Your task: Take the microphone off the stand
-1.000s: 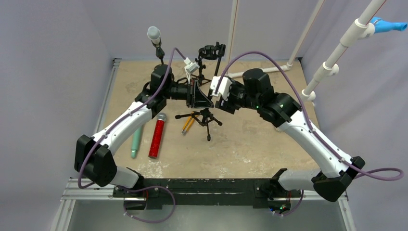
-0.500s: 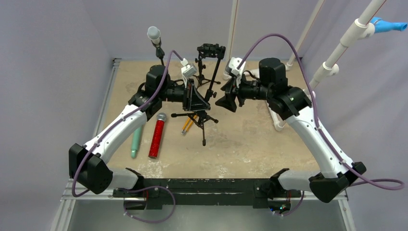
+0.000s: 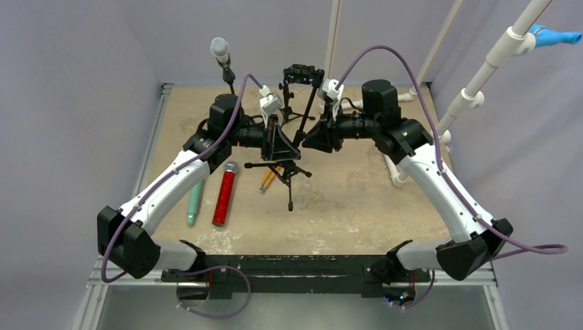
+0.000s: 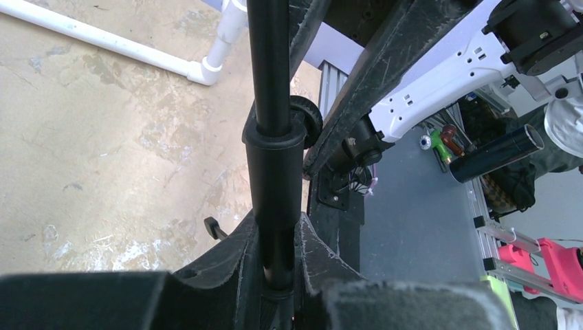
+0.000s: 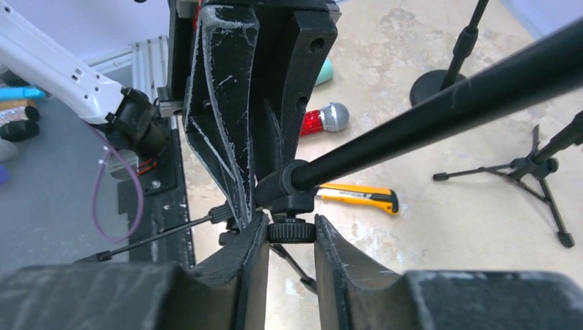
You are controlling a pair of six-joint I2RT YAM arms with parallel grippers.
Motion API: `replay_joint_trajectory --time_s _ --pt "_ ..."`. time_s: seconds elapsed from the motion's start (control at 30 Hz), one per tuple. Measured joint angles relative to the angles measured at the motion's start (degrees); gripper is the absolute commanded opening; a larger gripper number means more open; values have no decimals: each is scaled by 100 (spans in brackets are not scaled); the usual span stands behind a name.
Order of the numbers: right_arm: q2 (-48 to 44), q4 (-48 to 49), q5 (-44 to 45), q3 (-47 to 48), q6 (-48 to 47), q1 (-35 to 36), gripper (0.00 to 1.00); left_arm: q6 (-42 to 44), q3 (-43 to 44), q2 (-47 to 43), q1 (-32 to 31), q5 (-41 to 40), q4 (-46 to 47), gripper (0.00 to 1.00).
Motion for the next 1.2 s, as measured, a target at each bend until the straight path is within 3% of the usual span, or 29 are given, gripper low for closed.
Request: replay_joint_trajectory --time_s 0.07,0.27,0.37,0.43,0.53,0.67,0.7,0.77,0.87,1.2 --pt "-2 -4 42 0 -116 0 0 -7 -2 0 -2 -7 4 0" --pt "-92 -79 750 0 -1019 258 0 -380 -17 37 2 -98 111 0" --pt "-208 -90 1781 -28 -1784 691 0 -787 -17 164 13 -101 352 0" --pt "-267 -59 2553 -107 -2280 979 8 -1051 -15 313 33 -37 546 0" --pt "-269 42 3508 -282 -2885 1285 32 -1364 -15 566 44 -20 758 0" --pt "-214 168 4315 -575 -3373 1528 45 -1534 -15 743 35 2 855 0" --pt "-184 146 4406 -610 -3401 1552 52 -1532 -13 743 35 17 872 0" --pt "-155 74 4433 -614 -3351 1550 65 -1504 -11 739 37 48 914 0" --pt "-170 -243 4144 -481 -3095 1381 73 -1298 -11 719 63 52 914 0" --pt "-492 -597 2444 981 -1239 63 75 256 -7 284 129 -208 -184 0"
